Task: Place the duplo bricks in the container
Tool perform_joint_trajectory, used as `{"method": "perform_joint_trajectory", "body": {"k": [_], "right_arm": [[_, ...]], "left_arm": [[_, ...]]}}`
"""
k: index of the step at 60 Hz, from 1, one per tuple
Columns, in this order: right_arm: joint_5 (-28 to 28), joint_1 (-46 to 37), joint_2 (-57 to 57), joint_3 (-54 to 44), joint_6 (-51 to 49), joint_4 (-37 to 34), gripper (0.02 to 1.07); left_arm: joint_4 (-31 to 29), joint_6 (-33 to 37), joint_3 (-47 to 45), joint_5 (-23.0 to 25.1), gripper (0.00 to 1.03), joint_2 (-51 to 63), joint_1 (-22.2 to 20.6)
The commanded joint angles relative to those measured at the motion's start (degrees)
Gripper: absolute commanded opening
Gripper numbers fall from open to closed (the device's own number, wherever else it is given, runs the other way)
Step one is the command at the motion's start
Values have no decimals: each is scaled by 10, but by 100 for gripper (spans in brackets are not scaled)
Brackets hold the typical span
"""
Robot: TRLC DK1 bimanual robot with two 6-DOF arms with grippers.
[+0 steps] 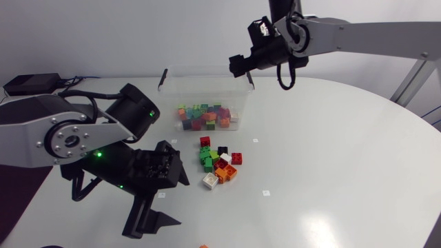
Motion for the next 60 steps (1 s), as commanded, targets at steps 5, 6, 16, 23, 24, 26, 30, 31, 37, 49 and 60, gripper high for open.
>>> {"method": "perform_joint_trajectory", "body": {"k": [5, 6, 16, 23, 24, 26, 30, 31, 37, 49, 60], "right_arm": [[-15, -16, -76, -83, -4, 11, 102], [-16, -19, -84, -93, -5, 13, 102], [-33, -32, -162, -191, -12, 27, 102], [-39, -41, -212, -251, -13, 36, 102], [-39, -41, -218, -256, -14, 36, 102], [-40, -41, -230, -271, -16, 36, 102], [-41, -41, -253, -300, -17, 38, 102], [-41, -41, -258, -305, -16, 39, 102], [-41, -40, -289, -341, -15, 40, 102], [-40, -32, -335, -395, -12, 43, 102], [-39, -26, -371, -414, -10, 31, 102]], "left_arm": [[-16, 58, -17, 8, 97, 30, -39], [-16, 61, -19, 8, 97, 34, -44], [-16, 83, -29, 7, 96, 66, -85], [-16, 91, -25, 1, 96, 93, -104], [-16, 91, -24, 0, 96, 94, -107], [-16, 91, -23, -3, 96, 102, -112], [-17, 91, -18, -9, 94, 119, -128], [-17, 91, -17, -10, 94, 123, -131], [-17, 91, -11, -23, 93, 146, -148], [-17, 90, 12, -44, 93, 187, -167], [-16, 82, 40, -55, 88, 210, -178]]}}
